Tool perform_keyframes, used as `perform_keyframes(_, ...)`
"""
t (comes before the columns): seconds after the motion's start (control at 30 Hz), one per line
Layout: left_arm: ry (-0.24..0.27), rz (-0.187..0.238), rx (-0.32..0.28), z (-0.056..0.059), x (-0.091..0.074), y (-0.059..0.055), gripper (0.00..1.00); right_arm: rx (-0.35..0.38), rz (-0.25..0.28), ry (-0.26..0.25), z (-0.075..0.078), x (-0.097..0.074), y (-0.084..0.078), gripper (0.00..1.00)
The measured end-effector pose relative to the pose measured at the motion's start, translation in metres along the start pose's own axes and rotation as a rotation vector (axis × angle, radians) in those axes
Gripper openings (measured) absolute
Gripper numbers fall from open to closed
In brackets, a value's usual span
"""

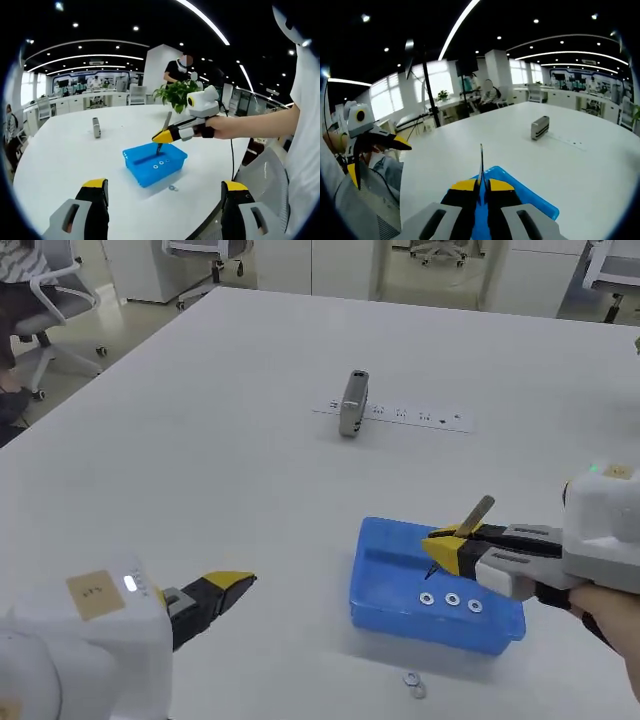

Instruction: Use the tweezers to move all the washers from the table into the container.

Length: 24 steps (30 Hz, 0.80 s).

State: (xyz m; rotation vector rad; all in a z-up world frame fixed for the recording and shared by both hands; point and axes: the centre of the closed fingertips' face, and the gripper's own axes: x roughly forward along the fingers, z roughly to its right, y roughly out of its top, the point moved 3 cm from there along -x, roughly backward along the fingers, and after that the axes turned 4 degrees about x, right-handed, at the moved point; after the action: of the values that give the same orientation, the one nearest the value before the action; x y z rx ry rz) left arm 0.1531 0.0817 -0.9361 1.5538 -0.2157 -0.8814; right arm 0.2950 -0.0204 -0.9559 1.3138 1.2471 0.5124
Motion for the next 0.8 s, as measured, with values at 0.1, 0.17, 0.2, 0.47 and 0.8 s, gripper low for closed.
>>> perform_keyframes(0.1, 0.001, 0.002, 0.002, 0.0, 0.0, 0.001, 0.95, -0.006, 0.021, 0.003, -0.005, -0.003, 0.005, 0.04)
perform_keyframes(0.17, 0.005, 0.005, 0.0, 0.0, -0.001, 0.001, 0.95, -0.005, 0.027, 0.011, -0.01, -0.006, 0.006, 0.04)
perform_keyframes(0.2, 0.005, 0.006, -0.002, 0.0, -0.001, 0.001, 0.95, -0.006, 0.03, 0.013, -0.012, -0.007, 0.007, 0.04)
perform_keyframes(0.47, 0.009, 0.0, -0.004, 0.002, -0.004, -0.003, 0.95, -0.009, 0.032, 0.034, -0.028, -0.018, 0.003, 0.04)
perform_keyframes(0.8, 0.007, -0.001, -0.004, 0.004, -0.004, -0.003, 0.95, 0.043, 0.001, 0.073, -0.042, -0.018, -0.02, 0.04)
